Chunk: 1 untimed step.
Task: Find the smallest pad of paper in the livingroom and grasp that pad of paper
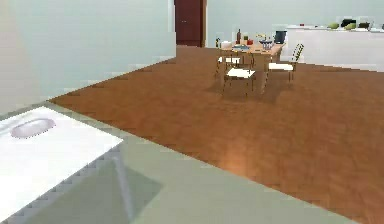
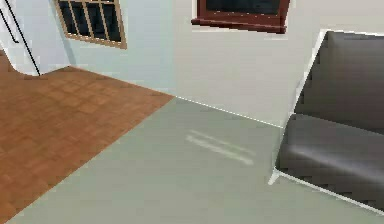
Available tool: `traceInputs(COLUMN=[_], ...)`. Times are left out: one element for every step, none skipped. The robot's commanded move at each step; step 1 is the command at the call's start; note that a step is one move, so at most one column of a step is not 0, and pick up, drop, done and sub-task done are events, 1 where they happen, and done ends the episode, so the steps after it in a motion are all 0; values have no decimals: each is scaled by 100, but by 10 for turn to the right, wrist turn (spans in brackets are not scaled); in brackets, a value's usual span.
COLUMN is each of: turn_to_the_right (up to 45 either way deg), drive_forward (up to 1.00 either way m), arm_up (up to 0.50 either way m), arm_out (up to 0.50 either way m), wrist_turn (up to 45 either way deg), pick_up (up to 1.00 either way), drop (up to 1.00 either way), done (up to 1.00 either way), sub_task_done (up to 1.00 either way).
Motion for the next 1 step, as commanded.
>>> traceInputs(turn_to_the_right=[0], drive_forward=[50], arm_up=[0], arm_out=[0], wrist_turn=[0], pick_up=[0], drop=[0], done=[0], sub_task_done=[0])
